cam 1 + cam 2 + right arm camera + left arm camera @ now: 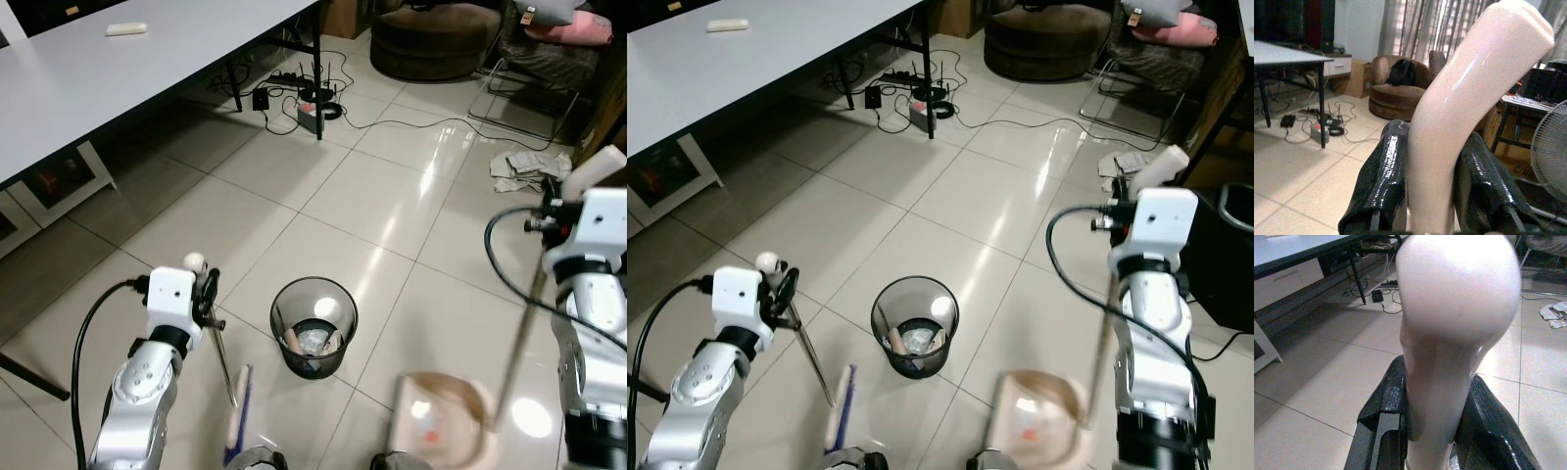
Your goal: Sweep floor
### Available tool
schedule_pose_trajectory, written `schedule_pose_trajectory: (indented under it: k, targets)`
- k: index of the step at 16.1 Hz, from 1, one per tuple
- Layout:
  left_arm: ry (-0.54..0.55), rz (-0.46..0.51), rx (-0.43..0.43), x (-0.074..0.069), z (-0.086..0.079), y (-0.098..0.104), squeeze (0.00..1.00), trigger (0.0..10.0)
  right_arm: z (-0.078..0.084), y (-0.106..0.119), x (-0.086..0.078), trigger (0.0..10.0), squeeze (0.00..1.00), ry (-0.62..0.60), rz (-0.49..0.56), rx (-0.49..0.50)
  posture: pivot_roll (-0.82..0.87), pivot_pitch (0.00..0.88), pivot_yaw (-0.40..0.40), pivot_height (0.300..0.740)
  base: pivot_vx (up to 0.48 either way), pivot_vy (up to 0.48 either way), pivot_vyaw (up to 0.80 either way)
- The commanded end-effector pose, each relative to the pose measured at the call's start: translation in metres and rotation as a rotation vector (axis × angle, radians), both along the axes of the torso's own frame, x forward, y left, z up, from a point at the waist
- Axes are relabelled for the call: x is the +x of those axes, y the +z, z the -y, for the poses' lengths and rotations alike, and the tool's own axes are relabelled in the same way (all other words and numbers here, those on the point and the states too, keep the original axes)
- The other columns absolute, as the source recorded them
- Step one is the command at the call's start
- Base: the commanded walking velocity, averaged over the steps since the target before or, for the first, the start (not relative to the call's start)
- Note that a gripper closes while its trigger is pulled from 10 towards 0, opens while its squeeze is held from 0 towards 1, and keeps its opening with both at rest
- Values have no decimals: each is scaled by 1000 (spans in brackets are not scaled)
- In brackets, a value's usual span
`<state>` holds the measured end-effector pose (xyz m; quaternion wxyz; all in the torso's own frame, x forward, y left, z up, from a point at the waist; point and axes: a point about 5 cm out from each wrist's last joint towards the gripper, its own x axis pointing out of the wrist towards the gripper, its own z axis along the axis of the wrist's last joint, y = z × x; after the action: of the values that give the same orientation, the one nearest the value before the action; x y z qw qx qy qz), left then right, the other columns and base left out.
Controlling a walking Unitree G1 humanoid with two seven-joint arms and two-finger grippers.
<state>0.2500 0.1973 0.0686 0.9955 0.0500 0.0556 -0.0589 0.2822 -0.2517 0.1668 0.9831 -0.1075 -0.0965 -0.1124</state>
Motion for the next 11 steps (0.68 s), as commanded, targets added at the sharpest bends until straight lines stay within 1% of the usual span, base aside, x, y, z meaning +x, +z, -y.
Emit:
schedule_pose_trajectory:
  k: [1, 2, 3, 4, 5, 6, 8, 10, 11]
  targets:
    - [-6, 10, -4, -1, 0, 4, 0, 10000, -7, 14, -1, 10000, 0, 23, 71, -3, 2, 41, 30, 740, 0, 0, 0]
    - [-82, -15, 9, -5, 7, 2, 0, 10000, -14, 5, -2, 10000, 0, 30, 42, 7, 7, 48, 28, 740, 0, 0, -800]
    - [-118, -23, -10, -7, 9, 4, 0, 10000, -16, 1, -3, 10000, 0, 18, 27, 12, 8, 52, 29, 740, 0, 0, -800]
    - [-143, -24, -17, -8, 11, 6, 0, 10000, -14, -3, -5, 10000, 0, -21, 13, -2, 10, 54, 30, 740, 0, 0, -800]
    - [-178, -31, -2, -8, 12, 6, 0, 10000, -12, -4, -6, 10000, 0, -49, 15, -9, 12, 49, 33, 740, 0, 0, -800]
    - [-192, -33, 4, -7, 12, 6, 0, 10000, -12, -4, -6, 10000, 0, -51, 19, -5, 12, 49, 33, 740, 0, 0, -800]
    - [-228, -41, 0, -7, 13, 4, 0, 10000, -17, -3, -7, 10000, 0, -48, 32, 15, 1, 52, 42, 740, 0, 0, -800]
    - [-235, -32, 1, -7, 14, 5, 0, 10000, -22, -6, -8, 10000, 0, -27, 16, 10, 0, 52, 41, 740, 0, 0, -800]
    - [-231, -27, 2, -6, 14, 5, 0, 10000, -23, -12, -9, 10000, 0, -28, -9, 4, 0, 49, 39, 740, 0, 0, -800]
